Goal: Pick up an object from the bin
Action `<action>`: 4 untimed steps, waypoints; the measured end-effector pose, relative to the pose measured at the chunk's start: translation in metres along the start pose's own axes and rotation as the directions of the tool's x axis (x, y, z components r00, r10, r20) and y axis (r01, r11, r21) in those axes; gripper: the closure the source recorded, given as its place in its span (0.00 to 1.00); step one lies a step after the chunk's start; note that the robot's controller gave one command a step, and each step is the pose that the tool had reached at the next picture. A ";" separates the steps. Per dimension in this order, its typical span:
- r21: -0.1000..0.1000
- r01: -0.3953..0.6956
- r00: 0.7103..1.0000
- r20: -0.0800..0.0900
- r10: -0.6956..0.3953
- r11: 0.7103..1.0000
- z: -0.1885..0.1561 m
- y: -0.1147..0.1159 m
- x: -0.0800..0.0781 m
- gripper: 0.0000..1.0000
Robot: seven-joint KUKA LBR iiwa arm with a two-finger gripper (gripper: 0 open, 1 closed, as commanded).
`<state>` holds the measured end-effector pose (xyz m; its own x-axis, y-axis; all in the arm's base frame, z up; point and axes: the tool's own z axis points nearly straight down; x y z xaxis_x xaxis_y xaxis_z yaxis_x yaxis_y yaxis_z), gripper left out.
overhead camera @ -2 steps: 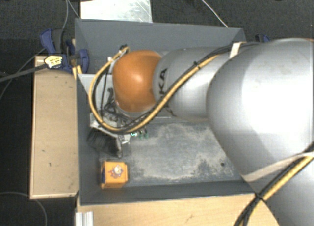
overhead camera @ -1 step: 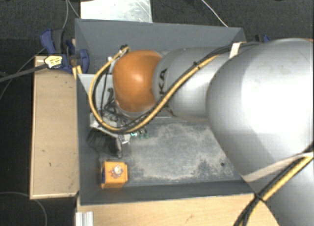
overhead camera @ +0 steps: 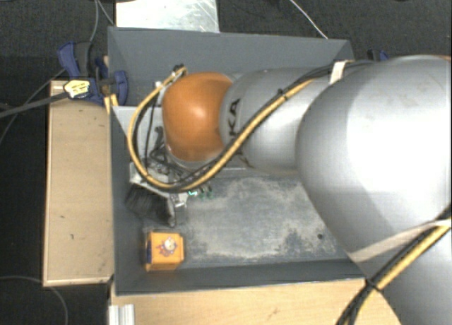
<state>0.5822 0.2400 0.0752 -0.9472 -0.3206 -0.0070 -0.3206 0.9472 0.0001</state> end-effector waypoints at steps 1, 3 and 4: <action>0.000 -0.003 1.000 0.000 0.003 1.000 0.000 0.000 0.000 0.00; 0.000 -0.006 1.000 0.000 0.006 1.000 0.000 0.000 0.000 0.00; -0.002 -0.010 1.000 0.001 0.010 1.000 -0.001 0.001 0.000 1.00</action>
Offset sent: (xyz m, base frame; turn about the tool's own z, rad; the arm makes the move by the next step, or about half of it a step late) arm 0.0000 0.0000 0.0000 0.0000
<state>0.5824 0.2408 0.0760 -0.9503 -0.3111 -0.0084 -0.3111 0.9504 0.0016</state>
